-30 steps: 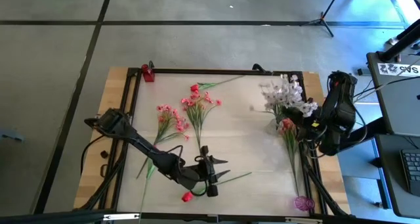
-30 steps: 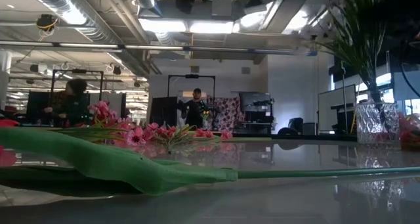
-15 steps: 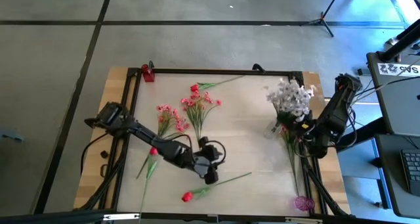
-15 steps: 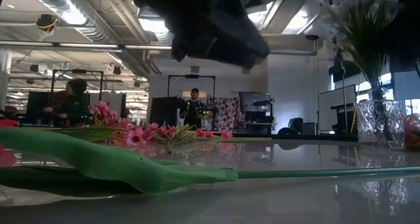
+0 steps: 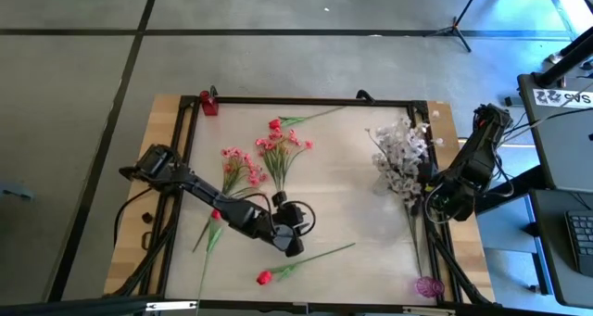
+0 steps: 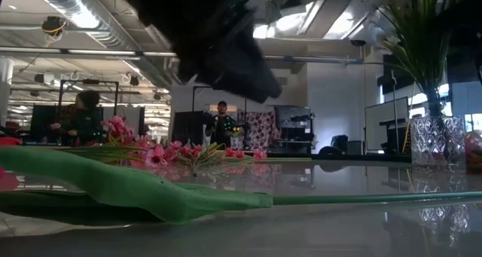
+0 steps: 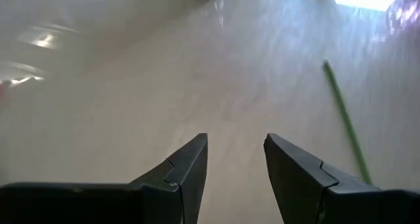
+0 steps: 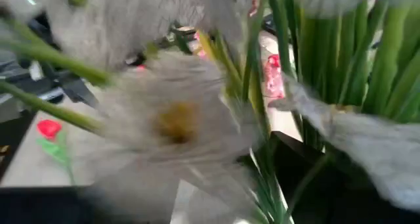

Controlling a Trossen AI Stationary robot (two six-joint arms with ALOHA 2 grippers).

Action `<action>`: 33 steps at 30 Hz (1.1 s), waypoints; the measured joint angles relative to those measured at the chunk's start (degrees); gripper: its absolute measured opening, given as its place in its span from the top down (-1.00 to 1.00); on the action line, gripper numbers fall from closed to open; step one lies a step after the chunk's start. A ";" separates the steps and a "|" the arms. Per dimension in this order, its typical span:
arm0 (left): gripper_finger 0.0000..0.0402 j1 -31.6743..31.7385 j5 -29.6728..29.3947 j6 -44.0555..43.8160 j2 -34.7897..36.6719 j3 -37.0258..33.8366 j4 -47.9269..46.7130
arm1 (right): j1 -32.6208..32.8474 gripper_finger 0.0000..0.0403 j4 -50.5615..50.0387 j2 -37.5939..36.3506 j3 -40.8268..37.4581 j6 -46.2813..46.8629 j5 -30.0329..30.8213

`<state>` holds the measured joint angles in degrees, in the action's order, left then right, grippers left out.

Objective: Sort flowers into vase by color
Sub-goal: Put the white flowers into the transparent vase, then put the right pink flowers into the violet vase

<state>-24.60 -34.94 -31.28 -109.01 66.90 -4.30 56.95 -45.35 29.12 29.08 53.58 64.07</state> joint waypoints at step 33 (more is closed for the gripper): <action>0.26 1.35 -2.45 -6.13 6.87 -6.79 -4.26 | 0.02 0.10 -35.93 5.08 18.36 25.67 -42.59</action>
<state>-23.26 -37.39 -37.41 -102.14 60.12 -8.56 56.97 -81.28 34.21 47.44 79.25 21.48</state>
